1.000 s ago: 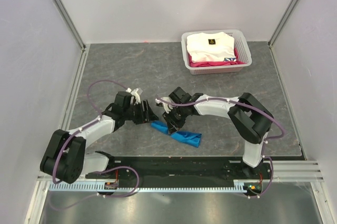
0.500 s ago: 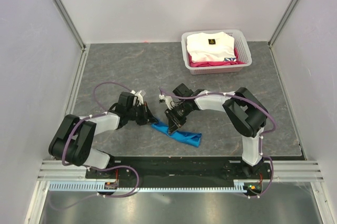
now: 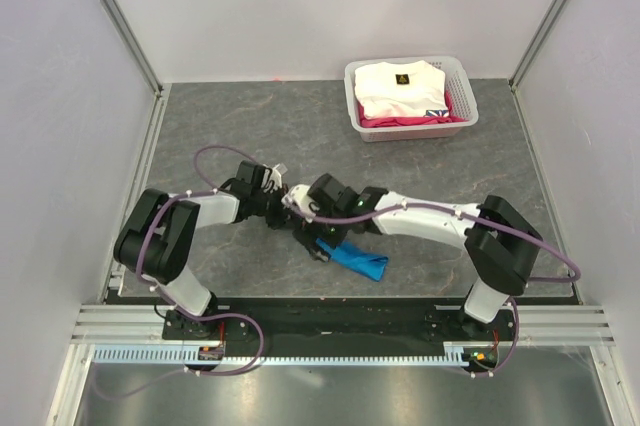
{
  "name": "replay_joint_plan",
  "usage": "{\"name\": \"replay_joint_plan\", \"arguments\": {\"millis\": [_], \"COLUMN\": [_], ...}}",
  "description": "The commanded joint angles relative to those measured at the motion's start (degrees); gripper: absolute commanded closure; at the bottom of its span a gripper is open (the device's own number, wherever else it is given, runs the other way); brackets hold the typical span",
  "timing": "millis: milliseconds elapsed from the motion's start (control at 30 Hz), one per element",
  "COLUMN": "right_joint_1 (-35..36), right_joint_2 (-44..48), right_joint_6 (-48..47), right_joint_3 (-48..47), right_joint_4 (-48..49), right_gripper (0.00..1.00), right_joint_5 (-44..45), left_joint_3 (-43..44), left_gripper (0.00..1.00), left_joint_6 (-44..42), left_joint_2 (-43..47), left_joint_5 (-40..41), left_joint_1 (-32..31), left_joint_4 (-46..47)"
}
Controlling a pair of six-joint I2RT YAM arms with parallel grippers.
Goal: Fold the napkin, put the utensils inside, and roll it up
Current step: Roll the napkin with the utensil
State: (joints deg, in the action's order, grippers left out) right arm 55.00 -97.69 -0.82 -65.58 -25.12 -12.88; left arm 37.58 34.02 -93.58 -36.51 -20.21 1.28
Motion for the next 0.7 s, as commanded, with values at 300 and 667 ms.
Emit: {"name": "replay_joint_plan", "arguments": {"millis": [300, 667], "right_joint_1": [5.91, 2.05], "right_joint_2": [-4.26, -8.83], "right_joint_6": [-3.13, -1.12], "right_joint_3": [3.79, 4.32], "right_joint_4": [1.22, -0.80], "right_gripper": [0.16, 0.67], "right_joint_5": [20.09, 5.96], "left_joint_3": [4.08, 3.47], "left_gripper": [0.98, 0.57], "left_joint_6": [-4.75, -5.46], "left_joint_2": [-3.98, 1.63], "left_joint_5": [-0.40, 2.75], "left_joint_1": [0.34, 0.34], "left_joint_4": [-7.52, -7.26]}}
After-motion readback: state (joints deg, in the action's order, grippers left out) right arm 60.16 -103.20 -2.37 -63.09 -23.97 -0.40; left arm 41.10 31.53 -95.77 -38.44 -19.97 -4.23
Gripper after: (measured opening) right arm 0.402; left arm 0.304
